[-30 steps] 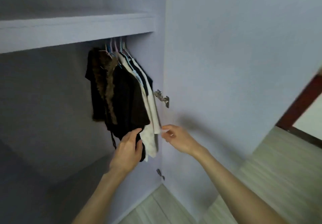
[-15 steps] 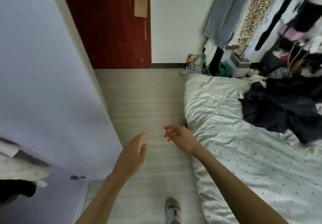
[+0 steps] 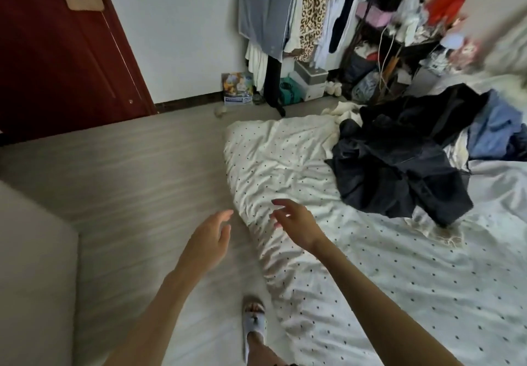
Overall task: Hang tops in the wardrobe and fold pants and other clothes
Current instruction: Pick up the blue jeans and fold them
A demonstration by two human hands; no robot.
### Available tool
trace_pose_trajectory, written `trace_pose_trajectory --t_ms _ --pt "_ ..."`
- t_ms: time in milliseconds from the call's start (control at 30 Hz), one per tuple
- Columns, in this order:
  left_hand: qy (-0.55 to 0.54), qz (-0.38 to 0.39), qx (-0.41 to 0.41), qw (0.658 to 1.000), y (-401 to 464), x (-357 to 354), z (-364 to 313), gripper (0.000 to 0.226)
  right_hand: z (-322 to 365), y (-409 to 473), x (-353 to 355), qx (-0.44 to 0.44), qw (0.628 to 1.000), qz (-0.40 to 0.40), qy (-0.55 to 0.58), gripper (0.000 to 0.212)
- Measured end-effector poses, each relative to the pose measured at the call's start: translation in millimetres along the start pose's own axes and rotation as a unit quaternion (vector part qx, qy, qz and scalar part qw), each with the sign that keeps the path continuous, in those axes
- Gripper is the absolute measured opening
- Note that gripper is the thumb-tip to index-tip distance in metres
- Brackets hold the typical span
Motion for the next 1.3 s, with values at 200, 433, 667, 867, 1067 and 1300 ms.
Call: trace_pose_trajectory --t_ms 200,433,667,867,1067,1300 --pt "0.008 0.025 0.001 1.0 133 17 -6 0.032 16 114 62 -0.031 0.999 -0.027 0.023 0.028" --pt "0.017 0.096 -0.015 0.995 289 40 17 0.034 39 244 94 -0.075 0.995 -0.05 0.046 0.028" --pt "0.046 0.149 -0.092 0.983 504 105 53 0.034 74 392 133 -0.109 0.976 -0.178 0.066 0.027" --pt "0.053 0.219 -0.212 0.951 638 118 15 0.032 114 479 165 -0.146 0.943 -0.274 0.121 0.03" --pt "0.032 0.316 -0.293 0.902 735 77 -46 0.033 103 517 226 -0.197 0.887 -0.391 0.145 0.029" --pt "0.13 0.377 -0.446 0.801 816 0 -136 0.036 73 555 312 -0.239 0.826 -0.486 0.157 0.027"
Point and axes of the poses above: each hand's wrist, its own y-axis towards the middle knuckle, its own x-axis out of the back of the hand, z = x × y, the point moved 10 cm from there along y, towards the middle knuckle, and after that the axes turned 2 degrees about z, right-handed, at the moved point
